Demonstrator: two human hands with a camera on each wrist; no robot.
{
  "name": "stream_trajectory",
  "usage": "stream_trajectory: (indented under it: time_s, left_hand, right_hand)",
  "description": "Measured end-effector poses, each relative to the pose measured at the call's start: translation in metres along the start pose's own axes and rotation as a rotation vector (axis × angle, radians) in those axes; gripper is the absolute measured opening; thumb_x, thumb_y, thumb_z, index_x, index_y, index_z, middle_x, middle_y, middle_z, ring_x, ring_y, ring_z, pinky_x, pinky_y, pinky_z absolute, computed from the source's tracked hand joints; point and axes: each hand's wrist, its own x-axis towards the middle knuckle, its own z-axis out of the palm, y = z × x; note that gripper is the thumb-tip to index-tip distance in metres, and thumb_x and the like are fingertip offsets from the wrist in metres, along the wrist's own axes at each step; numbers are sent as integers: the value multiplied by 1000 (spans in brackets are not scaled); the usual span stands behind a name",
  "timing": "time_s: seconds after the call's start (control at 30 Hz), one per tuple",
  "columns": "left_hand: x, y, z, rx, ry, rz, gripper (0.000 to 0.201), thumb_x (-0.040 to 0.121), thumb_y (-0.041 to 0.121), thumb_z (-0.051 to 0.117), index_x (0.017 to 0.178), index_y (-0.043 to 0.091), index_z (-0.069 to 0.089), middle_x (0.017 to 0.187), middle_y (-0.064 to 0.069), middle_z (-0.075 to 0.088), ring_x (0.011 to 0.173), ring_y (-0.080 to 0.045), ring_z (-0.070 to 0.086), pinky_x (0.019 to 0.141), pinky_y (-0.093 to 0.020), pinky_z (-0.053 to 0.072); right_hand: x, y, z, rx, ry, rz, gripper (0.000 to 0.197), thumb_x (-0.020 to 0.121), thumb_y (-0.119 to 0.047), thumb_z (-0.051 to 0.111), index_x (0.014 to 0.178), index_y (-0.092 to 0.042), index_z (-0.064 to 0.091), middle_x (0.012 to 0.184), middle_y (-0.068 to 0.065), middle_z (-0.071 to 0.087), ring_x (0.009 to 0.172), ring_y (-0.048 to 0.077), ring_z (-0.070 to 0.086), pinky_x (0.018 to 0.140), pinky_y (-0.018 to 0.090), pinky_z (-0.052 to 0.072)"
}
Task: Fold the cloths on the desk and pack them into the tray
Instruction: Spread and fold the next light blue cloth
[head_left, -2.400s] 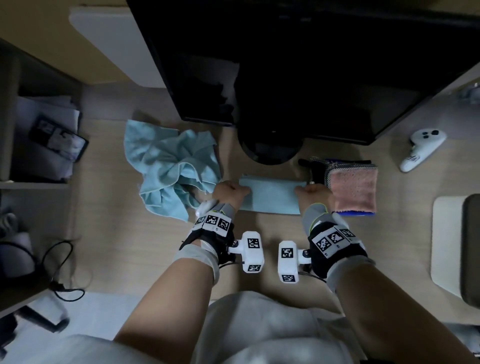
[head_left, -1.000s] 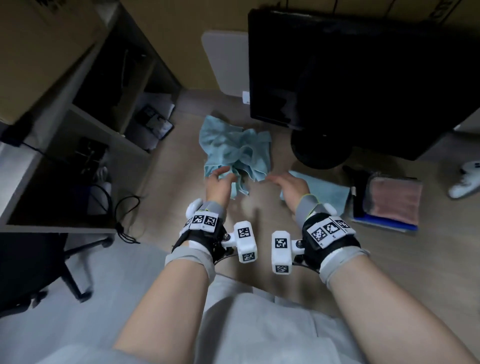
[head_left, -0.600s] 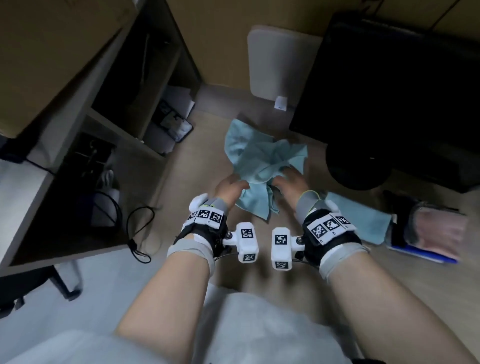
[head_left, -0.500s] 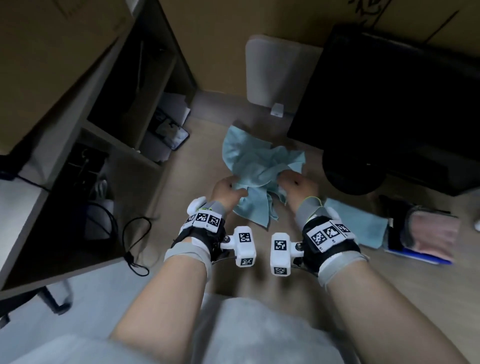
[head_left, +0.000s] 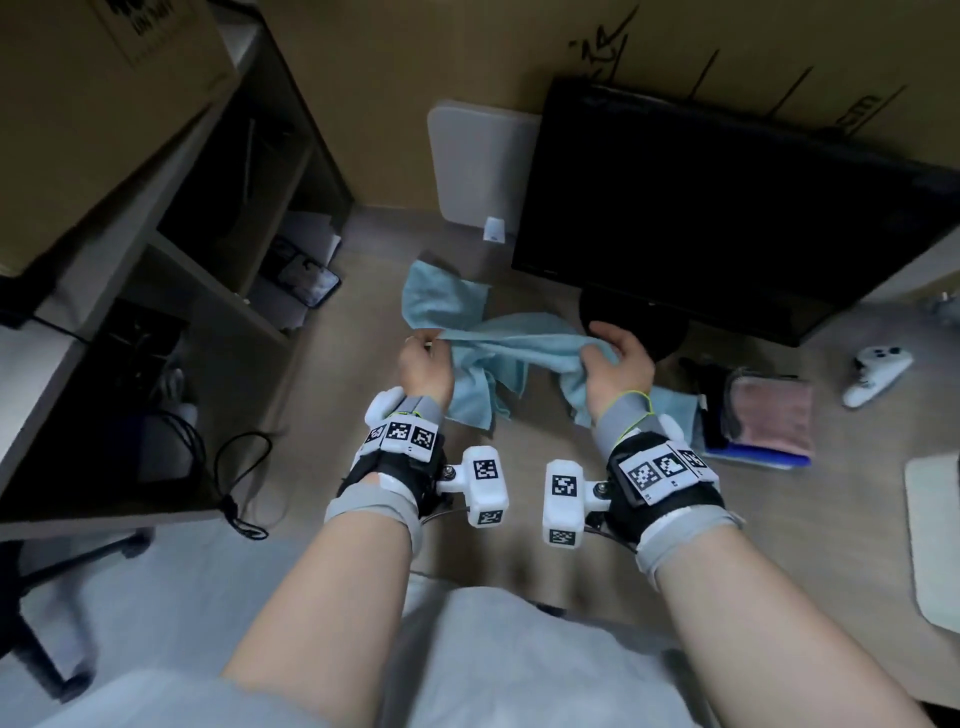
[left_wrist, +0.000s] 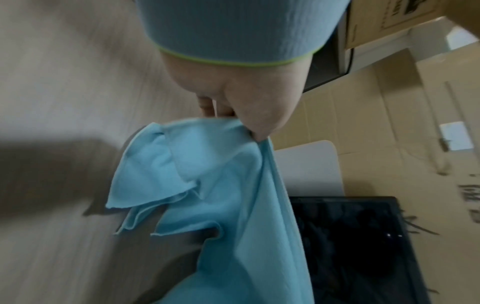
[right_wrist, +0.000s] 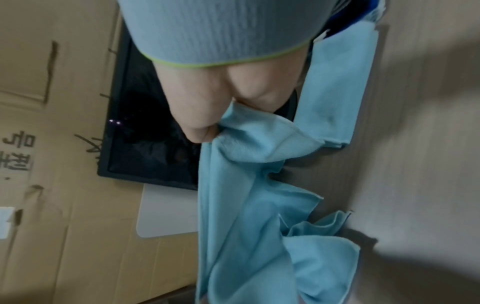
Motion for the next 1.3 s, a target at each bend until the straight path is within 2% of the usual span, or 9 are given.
stream_trajectory:
  time_s: [0.13, 0.3, 0.4, 0.53, 0.67, 0.73, 0.83, 1.0, 1.3]
  left_hand:
    - [-45, 12, -9, -68, 133, 87, 19, 86, 42, 63, 92, 24, 66, 88, 4, 65, 84, -21, 59, 73, -24, 39]
    - [-107, 16, -10, -140, 195, 116, 23, 70, 50, 74, 70, 29, 65, 73, 12, 67, 73, -15, 63, 68, -24, 47]
    - [-126, 10, -7, -97, 152, 156, 6, 77, 27, 71, 74, 32, 70, 81, 11, 70, 81, -14, 66, 78, -26, 52]
    - [-156, 2, -1, -93, 131, 218, 28, 83, 4, 59, 90, 27, 73, 92, 8, 72, 85, -9, 66, 91, -26, 52]
    - [-180, 1, -1, -18, 147, 263, 37, 88, -2, 51, 110, 19, 71, 111, 3, 70, 96, -10, 61, 79, -5, 34]
    - [-185, 0, 1, 97, 142, 247, 44, 89, -6, 44, 114, 19, 70, 115, 1, 69, 107, -16, 60, 79, -7, 32]
    - [-187, -1, 3, 220, 126, 231, 35, 91, -1, 49, 112, 18, 71, 114, -4, 70, 110, -23, 60, 86, -24, 42]
    - [-169, 6, -4, 284, 67, 197, 27, 87, 36, 64, 101, 14, 70, 98, -11, 70, 95, -34, 62, 70, -30, 40]
    - [-145, 27, -7, 74, 86, 139, 24, 98, 22, 45, 115, 13, 60, 115, -10, 65, 106, -31, 58, 76, -26, 31]
  right_hand:
    - [-14, 11, -45, 56, 49, 29, 28, 80, -6, 63, 99, -25, 71, 95, 0, 70, 86, 14, 64, 81, 21, 51]
    - [-34, 24, -103, 42, 138, 23, 22, 79, -27, 73, 98, -17, 70, 91, -1, 67, 80, 15, 58, 81, 29, 51]
    - [-42, 30, -121, 12, 203, 30, 18, 81, -33, 71, 94, -22, 67, 90, -2, 66, 78, 17, 57, 81, 33, 51]
    - [-57, 38, -154, -12, 259, 54, 35, 85, -38, 66, 112, -16, 62, 113, 4, 67, 93, 23, 59, 86, 32, 47]
    - [-68, 41, -174, 16, 291, 56, 35, 85, -39, 65, 113, -17, 60, 114, 7, 67, 98, 29, 62, 91, 38, 50]
    - [-70, 39, -178, 33, 303, 59, 29, 87, -35, 64, 109, -17, 61, 107, 6, 68, 88, 26, 60, 85, 35, 50]
    - [-72, 39, -184, 74, 345, 55, 28, 88, -31, 63, 109, -14, 61, 106, 7, 67, 84, 23, 56, 83, 33, 48]
    - [-71, 32, -188, 133, 459, 76, 24, 89, -23, 63, 108, -9, 64, 93, 2, 61, 79, 20, 53, 73, 24, 39]
    - [-83, 34, -178, 118, 518, 108, 24, 90, -23, 60, 94, 0, 64, 77, 6, 52, 69, 20, 41, 63, 24, 34]
